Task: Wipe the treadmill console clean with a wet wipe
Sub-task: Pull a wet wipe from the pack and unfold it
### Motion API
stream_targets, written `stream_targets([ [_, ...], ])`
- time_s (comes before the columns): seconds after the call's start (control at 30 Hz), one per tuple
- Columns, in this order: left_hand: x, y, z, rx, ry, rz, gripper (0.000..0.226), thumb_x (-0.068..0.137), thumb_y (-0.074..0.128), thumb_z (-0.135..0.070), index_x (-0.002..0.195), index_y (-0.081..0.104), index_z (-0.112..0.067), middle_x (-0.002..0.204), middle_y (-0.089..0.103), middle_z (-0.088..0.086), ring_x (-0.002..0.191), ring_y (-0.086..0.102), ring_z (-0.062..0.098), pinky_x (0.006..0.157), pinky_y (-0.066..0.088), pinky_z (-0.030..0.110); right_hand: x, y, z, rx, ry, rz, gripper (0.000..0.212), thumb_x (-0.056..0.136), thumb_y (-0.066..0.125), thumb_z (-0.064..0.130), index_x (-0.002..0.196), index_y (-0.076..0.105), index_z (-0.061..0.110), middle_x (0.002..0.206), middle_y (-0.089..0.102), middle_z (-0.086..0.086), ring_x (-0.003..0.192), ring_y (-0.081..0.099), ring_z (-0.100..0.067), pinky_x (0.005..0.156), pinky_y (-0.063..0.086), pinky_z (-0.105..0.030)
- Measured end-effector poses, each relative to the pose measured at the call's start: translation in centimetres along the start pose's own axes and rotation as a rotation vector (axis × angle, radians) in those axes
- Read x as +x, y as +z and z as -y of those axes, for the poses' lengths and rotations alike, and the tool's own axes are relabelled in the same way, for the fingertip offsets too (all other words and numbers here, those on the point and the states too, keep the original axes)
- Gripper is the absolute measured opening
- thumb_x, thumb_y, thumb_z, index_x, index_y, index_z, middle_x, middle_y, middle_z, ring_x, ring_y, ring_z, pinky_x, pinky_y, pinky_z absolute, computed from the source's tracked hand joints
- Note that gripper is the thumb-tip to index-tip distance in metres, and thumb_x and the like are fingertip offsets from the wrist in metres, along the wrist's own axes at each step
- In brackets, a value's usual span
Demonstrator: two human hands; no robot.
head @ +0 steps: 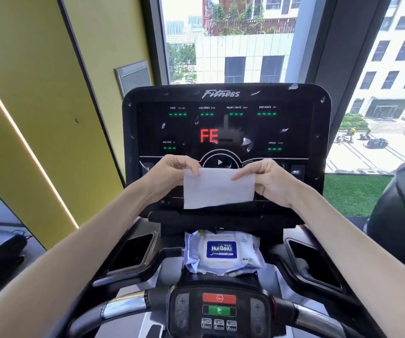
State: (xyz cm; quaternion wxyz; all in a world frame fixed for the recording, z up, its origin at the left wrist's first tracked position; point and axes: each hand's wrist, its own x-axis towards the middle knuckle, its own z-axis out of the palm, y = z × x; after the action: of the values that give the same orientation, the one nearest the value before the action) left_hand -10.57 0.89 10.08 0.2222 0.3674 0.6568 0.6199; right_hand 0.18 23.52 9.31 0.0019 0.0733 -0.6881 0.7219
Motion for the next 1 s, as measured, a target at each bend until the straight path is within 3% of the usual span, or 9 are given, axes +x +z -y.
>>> stream_targets([
  [0.13, -0.1, -1.0, -0.7, 0.073, -0.064, 0.048, 0.036, 0.083, 0.052, 0.016, 0.064, 0.071, -0.008, 0.089, 0.062, 0.016, 0.081, 0.064, 0.025, 0.066, 0.053, 0.030, 0.1, -0.1, 0.3, -0.052, 0.008, 0.042, 0.038, 0.084, 0.051, -0.016, 0.074, 0.075, 0.011, 0.102, 0.071, -0.011, 0.098, 0.066, -0.023, 0.078, 0.055, -0.027],
  [0.37, 0.4, -2.1, -1.7, 0.102, -0.167, 0.058, 0.038, 0.073, 0.038, 0.028, 0.071, 0.067, 0.003, 0.095, 0.068, 0.018, 0.088, 0.066, 0.028, 0.074, 0.054, 0.035, 0.8, 0.0, 1.1, -0.123, -0.003, 0.066, 0.035, 0.082, 0.038, -0.027, 0.076, 0.054, 0.004, 0.111, 0.067, -0.017, 0.106, 0.063, -0.028, 0.077, 0.055, -0.029],
  [0.43, 1.0, -1.5, -1.8, 0.128, -0.213, 0.027, 0.027, 0.082, 0.044, 0.014, 0.086, 0.066, -0.002, 0.100, 0.069, 0.014, 0.092, 0.067, 0.026, 0.084, 0.054, 0.040, 1.1, 0.0, 1.2, -0.154, 0.009, 0.106, 0.038, 0.080, 0.036, -0.029, 0.078, 0.053, 0.005, 0.111, 0.067, -0.017, 0.106, 0.063, -0.028, 0.079, 0.053, -0.033],
  [0.53, 1.8, 0.4, -1.3, 0.389, -0.259, 0.185, 0.017, 0.089, 0.061, -0.025, 0.104, 0.066, -0.018, 0.104, 0.069, 0.000, 0.096, 0.065, 0.013, 0.089, 0.051, 0.029, 1.6, 0.1, 1.2, -0.232, 0.032, 0.127, 0.035, 0.080, 0.042, -0.026, 0.076, 0.052, 0.007, 0.107, 0.068, -0.017, 0.101, 0.065, -0.029, 0.076, 0.053, -0.036],
  [0.63, 2.4, 2.2, -0.9, 0.487, -0.232, 0.250, 0.008, 0.081, 0.071, -0.022, 0.076, 0.068, -0.016, 0.079, 0.066, -0.002, 0.078, 0.059, 0.011, 0.085, 0.046, 0.028, 1.2, -0.2, 1.5, -0.182, 0.065, 0.105, 0.029, 0.080, 0.044, -0.021, 0.081, 0.052, 0.007, 0.108, 0.067, -0.020, 0.094, 0.065, -0.028, 0.067, 0.054, -0.031],
  [0.73, 2.8, 2.4, -1.5, 0.281, -0.225, 0.224, 0.016, 0.081, 0.070, -0.011, 0.069, 0.060, -0.010, 0.070, 0.061, 0.000, 0.068, 0.057, 0.012, 0.068, 0.046, 0.022, 0.5, -0.6, 1.5, 0.114, 0.076, -0.059, 0.013, 0.088, 0.054, 0.007, 0.097, 0.063, 0.010, 0.100, 0.070, -0.014, 0.090, 0.063, -0.026, 0.067, 0.051, -0.029],
  [0.83, 3.1, 2.7, -1.8, -0.032, -0.226, 0.193, 0.015, 0.079, 0.068, -0.011, 0.070, 0.057, -0.012, 0.074, 0.063, 0.001, 0.066, 0.061, 0.016, 0.058, 0.048, 0.022, 0.3, -0.8, -0.4, 0.517, 0.190, -0.066, 0.064, 0.087, 0.037, 0.060, 0.114, 0.066, 0.009, 0.114, 0.066, -0.012, 0.104, 0.061, -0.025, 0.091, 0.045, -0.035],
  [0.9, 3.5, 3.0, -1.7, -0.068, -0.219, 0.118, 0.012, 0.078, 0.070, -0.012, 0.070, 0.061, -0.015, 0.076, 0.065, 0.002, 0.068, 0.062, 0.017, 0.060, 0.049, 0.025, 0.2, -0.7, -1.8, 0.590, 0.234, -0.047, 0.085, 0.085, 0.019, 0.073, 0.127, 0.057, 0.010, 0.129, 0.057, -0.014, 0.120, 0.053, -0.029, 0.104, 0.036, -0.044],
  [1.0, 3.9, 3.0, -0.9, -0.094, -0.246, -0.002, 0.006, 0.081, 0.069, -0.012, 0.078, 0.069, -0.017, 0.084, 0.068, 0.005, 0.077, 0.063, 0.020, 0.070, 0.051, 0.031, -0.1, -0.3, -2.4, 0.649, 0.244, -0.134, 0.085, 0.085, 0.020, 0.073, 0.124, 0.056, 0.007, 0.121, 0.062, -0.016, 0.112, 0.059, -0.030, 0.095, 0.045, -0.043],
])
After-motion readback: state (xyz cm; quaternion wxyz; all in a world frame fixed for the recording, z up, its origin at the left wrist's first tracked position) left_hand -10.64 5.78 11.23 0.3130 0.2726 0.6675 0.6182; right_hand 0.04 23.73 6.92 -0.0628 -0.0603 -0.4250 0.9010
